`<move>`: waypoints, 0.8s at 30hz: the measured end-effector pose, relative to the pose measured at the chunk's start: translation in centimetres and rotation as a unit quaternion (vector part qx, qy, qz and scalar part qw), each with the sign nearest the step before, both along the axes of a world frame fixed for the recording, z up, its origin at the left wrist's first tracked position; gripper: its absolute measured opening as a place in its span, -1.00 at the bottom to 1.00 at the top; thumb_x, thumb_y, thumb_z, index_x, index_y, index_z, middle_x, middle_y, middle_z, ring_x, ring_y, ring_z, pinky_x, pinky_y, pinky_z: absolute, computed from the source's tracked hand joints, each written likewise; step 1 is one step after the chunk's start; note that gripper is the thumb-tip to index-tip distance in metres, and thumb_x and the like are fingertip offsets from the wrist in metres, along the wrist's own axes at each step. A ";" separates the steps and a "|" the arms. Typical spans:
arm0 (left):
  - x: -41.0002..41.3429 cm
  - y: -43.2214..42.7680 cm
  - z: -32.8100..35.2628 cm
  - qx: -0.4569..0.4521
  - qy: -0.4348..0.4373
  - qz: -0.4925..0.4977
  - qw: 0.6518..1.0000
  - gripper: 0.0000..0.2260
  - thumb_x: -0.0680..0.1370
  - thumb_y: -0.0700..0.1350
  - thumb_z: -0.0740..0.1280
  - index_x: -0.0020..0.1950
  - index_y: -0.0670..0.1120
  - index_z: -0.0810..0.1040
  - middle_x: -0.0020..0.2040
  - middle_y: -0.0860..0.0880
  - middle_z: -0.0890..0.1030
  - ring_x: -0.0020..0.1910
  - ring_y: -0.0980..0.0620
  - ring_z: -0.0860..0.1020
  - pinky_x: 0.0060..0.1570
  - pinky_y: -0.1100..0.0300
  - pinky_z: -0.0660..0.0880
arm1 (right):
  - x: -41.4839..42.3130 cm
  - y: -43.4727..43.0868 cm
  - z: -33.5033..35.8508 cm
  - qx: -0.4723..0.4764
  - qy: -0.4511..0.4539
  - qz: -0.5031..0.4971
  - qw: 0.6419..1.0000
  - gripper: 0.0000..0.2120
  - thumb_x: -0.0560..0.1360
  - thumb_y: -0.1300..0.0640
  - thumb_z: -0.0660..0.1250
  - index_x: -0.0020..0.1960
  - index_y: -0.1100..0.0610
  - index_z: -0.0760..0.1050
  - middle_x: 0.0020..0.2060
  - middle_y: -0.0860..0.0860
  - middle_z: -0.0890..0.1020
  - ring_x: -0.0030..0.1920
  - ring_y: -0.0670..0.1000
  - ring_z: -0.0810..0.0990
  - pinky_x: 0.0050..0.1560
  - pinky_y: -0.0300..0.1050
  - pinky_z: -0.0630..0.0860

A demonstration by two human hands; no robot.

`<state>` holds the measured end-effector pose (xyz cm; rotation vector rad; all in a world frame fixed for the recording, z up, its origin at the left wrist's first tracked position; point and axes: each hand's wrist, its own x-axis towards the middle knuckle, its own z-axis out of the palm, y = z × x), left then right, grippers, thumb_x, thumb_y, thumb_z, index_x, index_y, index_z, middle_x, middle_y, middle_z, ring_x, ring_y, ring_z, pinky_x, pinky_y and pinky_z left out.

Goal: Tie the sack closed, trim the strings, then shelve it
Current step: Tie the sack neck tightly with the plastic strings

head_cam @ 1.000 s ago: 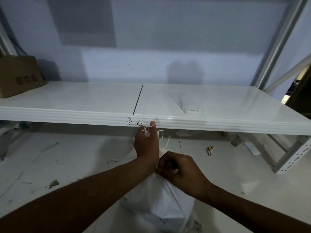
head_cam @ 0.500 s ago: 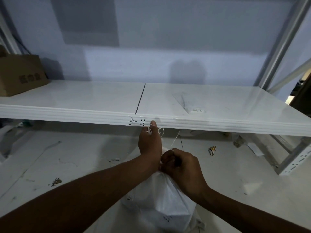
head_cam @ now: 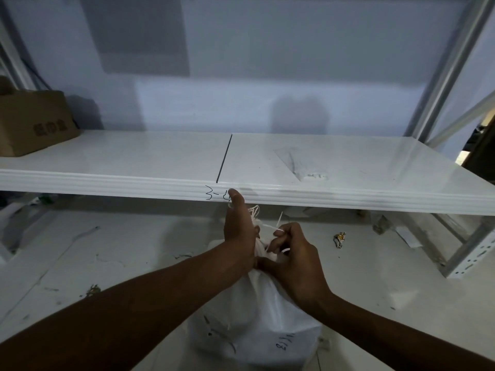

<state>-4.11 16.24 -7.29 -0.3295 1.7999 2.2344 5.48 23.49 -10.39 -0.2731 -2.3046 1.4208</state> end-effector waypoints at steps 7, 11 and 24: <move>1.1 -0.3 1.3 0.138 -0.060 -0.069 0.986 -0.38 0.51 0.41 0.05 0.16 -0.10 0.48 -0.16 -0.08 0.47 -0.38 0.04 0.35 -0.30 0.20 0.34 | 0.0 0.1 -0.3 0.007 0.013 -0.012 1.000 -0.43 0.20 0.06 0.64 0.06 0.06 0.39 -0.14 -0.10 0.60 -0.13 -0.18 0.59 -0.17 -0.51 0.43; 1.5 -0.4 1.6 0.156 -0.074 -0.082 0.982 -0.45 0.55 0.34 0.06 0.06 -0.13 0.50 -0.09 -0.12 0.47 -0.23 -0.03 0.39 -0.11 0.11 0.37 | -0.3 0.4 -0.6 -0.018 0.016 -0.010 1.000 -0.47 0.13 0.10 0.67 -0.04 0.10 0.45 -0.22 -0.05 0.60 -0.19 -0.18 0.56 -0.20 -0.43 0.46; 1.7 -0.6 1.9 0.152 -0.086 -0.083 0.981 -0.41 0.59 0.21 0.09 0.42 -0.22 0.39 -0.28 -0.07 0.39 -0.36 0.02 0.34 -0.35 0.20 0.27 | -0.4 0.9 -0.9 -0.033 0.010 -0.018 0.999 -0.37 0.15 0.12 0.67 0.12 0.08 0.47 -0.22 -0.07 0.67 -0.14 -0.19 0.65 -0.11 -0.42 0.53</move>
